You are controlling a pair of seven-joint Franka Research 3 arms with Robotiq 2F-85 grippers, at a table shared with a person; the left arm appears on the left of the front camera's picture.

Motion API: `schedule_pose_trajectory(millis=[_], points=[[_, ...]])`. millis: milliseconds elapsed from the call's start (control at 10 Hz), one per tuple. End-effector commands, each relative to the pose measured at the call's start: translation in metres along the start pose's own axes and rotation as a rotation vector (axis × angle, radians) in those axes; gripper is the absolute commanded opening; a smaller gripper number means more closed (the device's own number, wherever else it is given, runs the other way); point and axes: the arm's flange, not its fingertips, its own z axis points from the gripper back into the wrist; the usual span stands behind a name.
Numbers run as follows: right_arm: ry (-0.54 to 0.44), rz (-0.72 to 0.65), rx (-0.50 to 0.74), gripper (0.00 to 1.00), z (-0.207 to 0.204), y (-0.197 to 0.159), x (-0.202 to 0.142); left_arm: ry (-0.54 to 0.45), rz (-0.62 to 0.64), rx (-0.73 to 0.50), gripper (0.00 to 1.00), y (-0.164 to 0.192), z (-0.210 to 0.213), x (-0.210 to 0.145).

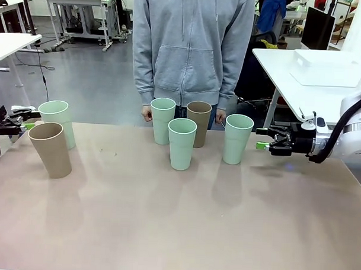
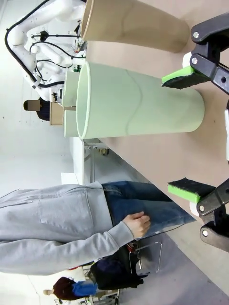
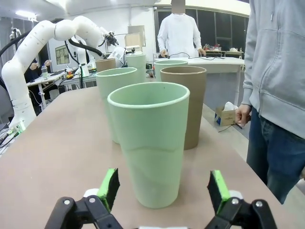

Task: Stack the cups and store them in the basket.
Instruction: Pick up two Reusable plastic cups , one in each hand.

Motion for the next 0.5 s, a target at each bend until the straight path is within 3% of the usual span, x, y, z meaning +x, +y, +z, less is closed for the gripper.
schedule_pose_trajectory(millis=[0,400], points=[[-0.001,0.001,0.003,1.0,-0.001,0.0,0.0,0.001,-0.011,0.007,1.0,0.001,0.006,-0.005],[-0.003,0.022,-0.027,1.0,-0.016,-0.009,-0.005,0.03,-0.025,0.044,1.0,-0.017,0.001,0.014]])
